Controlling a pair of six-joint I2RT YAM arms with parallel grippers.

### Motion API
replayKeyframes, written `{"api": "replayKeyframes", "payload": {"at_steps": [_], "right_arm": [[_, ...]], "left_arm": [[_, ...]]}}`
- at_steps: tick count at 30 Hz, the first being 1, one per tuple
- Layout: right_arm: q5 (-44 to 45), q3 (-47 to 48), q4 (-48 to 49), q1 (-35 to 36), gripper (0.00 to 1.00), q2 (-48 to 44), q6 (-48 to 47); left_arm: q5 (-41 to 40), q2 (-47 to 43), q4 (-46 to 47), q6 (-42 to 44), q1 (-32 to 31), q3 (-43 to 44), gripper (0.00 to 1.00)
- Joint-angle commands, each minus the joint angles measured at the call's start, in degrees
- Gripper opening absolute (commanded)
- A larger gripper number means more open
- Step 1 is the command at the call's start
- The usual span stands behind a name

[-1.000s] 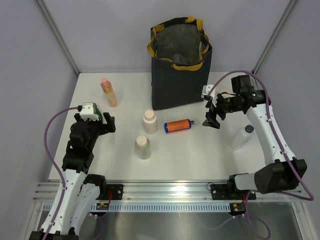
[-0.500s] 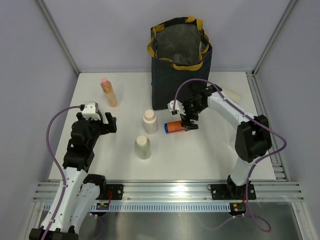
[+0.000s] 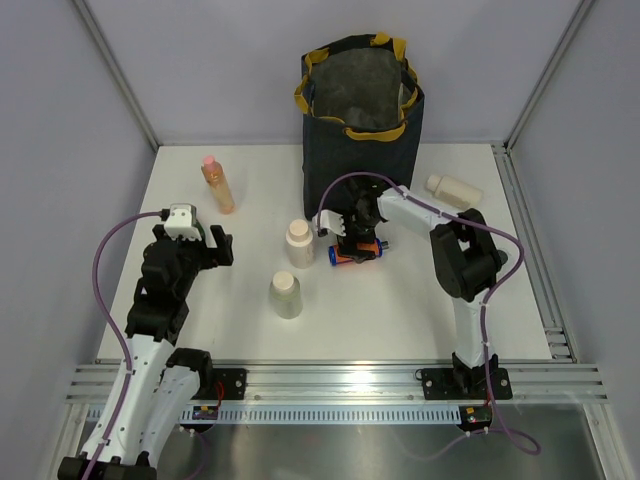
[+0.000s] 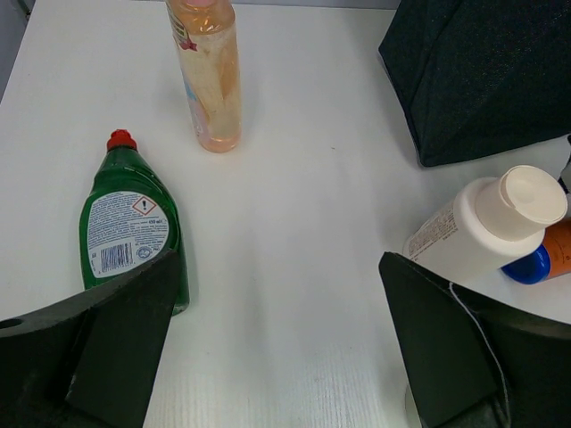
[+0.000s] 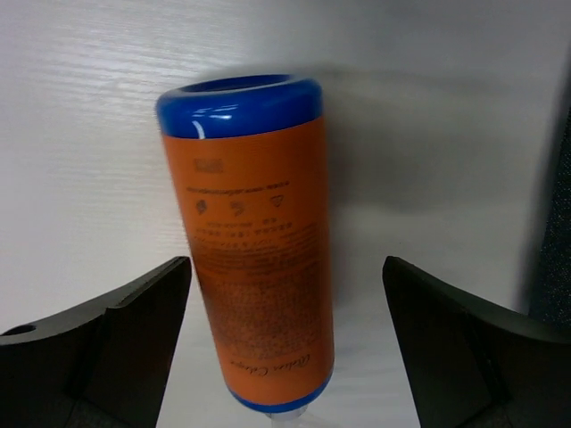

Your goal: Place the personal care products into the canvas bag

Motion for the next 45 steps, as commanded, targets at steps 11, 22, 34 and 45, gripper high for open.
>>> {"api": "replayKeyframes", "payload": {"at_steps": [11,22,34,45], "right_arm": [[4.0,-1.8,2.9,0.4,0.54,1.8,3.6],[-11.1,-7.2,3.8,-4.4,0.06,-13.9,17.3],[-26.0,1.4,-2.5,-5.4,0.00,-34.2,27.5],[-12.2,56.4,12.5,-8.0,0.00,-9.9,60.5]], "left_arm": [[0.8,-0.5,3.3,1.1,-0.2,1.0,0.99],[1.2,-0.6,3.4,1.0,-0.2,1.0,0.99],[2.8,-0.3,3.7,1.1,-0.2,0.8,0.99],[6.9,-0.3,4.3,1.3,-0.2,0.5,0.99]]}}
